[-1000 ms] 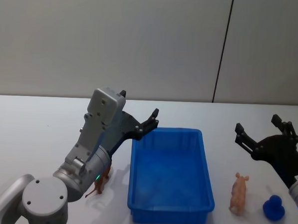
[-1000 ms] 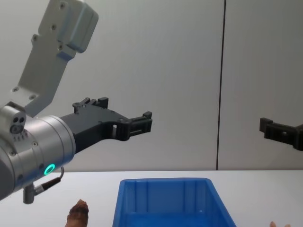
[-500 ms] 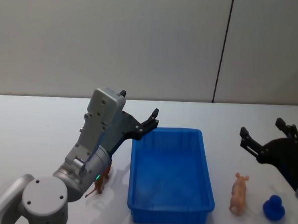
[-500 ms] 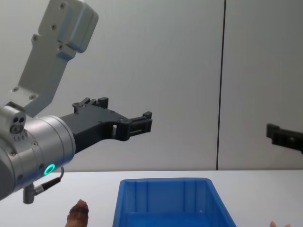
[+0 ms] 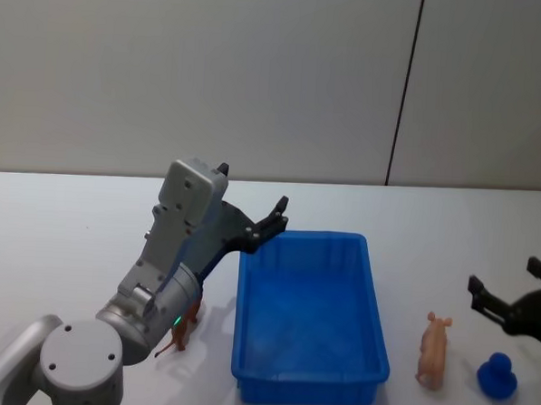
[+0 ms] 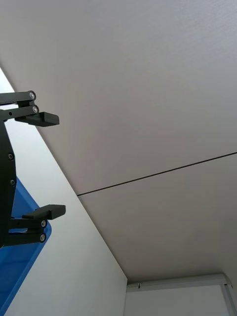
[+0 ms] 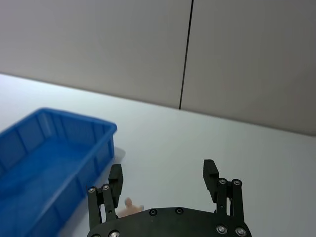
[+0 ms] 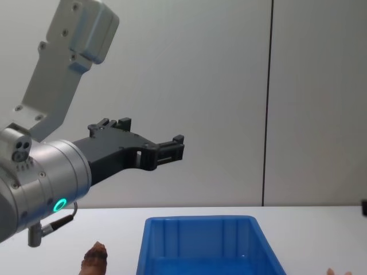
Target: Pick up the two dolls from the table and place them into the box.
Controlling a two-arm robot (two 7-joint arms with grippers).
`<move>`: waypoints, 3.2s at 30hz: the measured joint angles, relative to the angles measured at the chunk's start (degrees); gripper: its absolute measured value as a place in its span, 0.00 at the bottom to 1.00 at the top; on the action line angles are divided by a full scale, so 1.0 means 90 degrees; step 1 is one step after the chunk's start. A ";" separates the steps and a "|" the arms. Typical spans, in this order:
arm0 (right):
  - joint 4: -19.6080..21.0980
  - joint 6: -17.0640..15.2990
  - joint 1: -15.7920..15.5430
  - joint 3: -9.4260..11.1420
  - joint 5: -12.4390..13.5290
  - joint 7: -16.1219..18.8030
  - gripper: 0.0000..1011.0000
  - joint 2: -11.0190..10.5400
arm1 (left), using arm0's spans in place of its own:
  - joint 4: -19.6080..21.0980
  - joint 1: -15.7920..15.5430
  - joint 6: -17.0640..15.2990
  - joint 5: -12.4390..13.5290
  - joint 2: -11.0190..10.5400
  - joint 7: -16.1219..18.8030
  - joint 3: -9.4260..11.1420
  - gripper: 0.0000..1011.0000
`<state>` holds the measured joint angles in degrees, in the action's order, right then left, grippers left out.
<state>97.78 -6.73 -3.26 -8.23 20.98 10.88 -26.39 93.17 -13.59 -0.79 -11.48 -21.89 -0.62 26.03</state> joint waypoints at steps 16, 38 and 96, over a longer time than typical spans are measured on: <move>-0.0374 -0.0593 -0.0168 0.0160 0.0088 0.0649 0.99 -0.0373 | 0.0000 0.0000 0.0000 0.0000 0.0000 0.0000 0.0000 0.99; -0.0980 -0.1129 0.0011 -0.0038 -0.0102 0.1051 0.99 -0.0259 | 0.0000 0.0000 0.0000 0.0000 0.0000 0.0000 0.0000 0.99; -0.0623 -0.0578 0.0842 -0.0313 -0.0222 0.1837 0.28 0.0151 | 0.0000 0.0000 0.0000 0.0000 0.0000 0.0000 0.0000 0.99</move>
<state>92.17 -11.93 4.32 -11.04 18.98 27.42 -25.03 93.17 -13.59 -0.79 -11.48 -21.89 -0.62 26.03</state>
